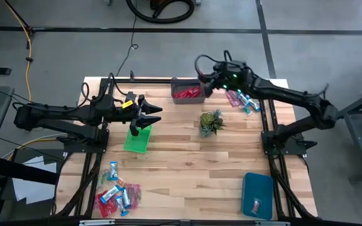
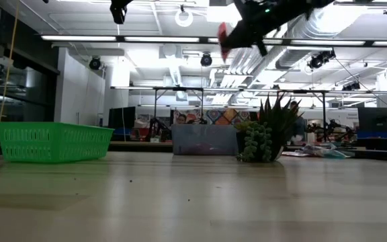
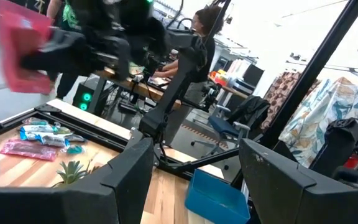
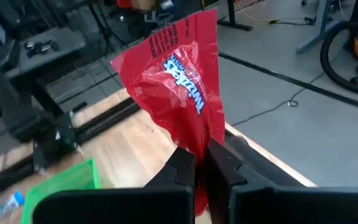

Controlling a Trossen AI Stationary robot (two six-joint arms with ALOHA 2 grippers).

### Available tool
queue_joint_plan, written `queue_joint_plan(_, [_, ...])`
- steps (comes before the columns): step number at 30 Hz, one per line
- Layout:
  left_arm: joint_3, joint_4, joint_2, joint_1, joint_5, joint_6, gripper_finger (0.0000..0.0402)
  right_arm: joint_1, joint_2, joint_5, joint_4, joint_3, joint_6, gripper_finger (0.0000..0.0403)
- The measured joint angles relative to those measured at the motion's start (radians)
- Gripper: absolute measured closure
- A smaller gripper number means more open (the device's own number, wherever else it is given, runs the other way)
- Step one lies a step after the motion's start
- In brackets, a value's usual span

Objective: Sort candy
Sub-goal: Put the red candy into the black transparent bin

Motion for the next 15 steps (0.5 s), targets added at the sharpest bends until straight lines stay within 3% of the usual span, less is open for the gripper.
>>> queue_joint_plan(3, [0.000,0.000,0.000,0.000,0.000,0.000,0.0177,-0.025,0.109,-0.013,-0.065,0.121,0.020,0.0402])
queue_joint_plan(9, [0.000,0.000,0.000,0.000,0.000,0.000,0.0177,-0.063,0.373,-0.035,-0.372,0.440,0.044,0.0402])
queue_joint_plan(15, [0.000,0.000,0.000,0.000,0.000,-0.002,0.0177,-0.077,0.594,-0.035,-0.554,0.629,0.088,0.0402])
